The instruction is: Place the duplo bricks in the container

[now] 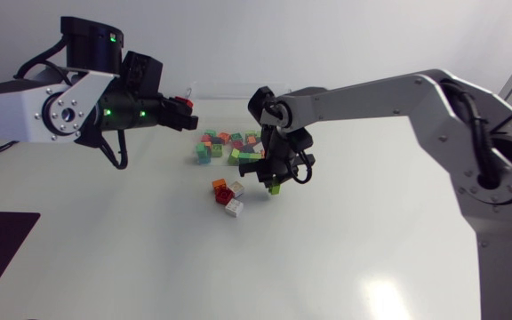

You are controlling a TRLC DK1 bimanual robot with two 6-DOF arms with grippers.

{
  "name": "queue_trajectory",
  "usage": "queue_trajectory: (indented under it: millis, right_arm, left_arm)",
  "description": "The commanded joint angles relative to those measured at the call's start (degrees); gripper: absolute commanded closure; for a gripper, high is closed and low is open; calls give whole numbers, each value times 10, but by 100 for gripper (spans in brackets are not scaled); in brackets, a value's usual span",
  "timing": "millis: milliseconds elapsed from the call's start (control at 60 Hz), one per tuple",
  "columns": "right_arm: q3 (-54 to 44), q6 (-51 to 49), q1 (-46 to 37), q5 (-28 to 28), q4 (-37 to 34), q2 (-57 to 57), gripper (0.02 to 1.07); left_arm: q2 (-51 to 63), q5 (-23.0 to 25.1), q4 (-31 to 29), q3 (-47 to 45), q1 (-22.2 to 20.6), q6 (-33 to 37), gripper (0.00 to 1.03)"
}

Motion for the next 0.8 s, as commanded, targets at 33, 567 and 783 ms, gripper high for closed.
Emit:
queue_trajectory:
  millis: [33,567,783]
  right_arm:
    - [-15,-14,-7,11,5,-66,85]
    - [-17,-47,-11,14,39,-153,85]
    - [20,-60,-18,14,50,-159,85]
  left_arm:
    - [46,7,19,50,-1,-27,66]
    - [202,7,70,167,-4,-56,60]
    - [213,7,80,177,-6,-52,5]
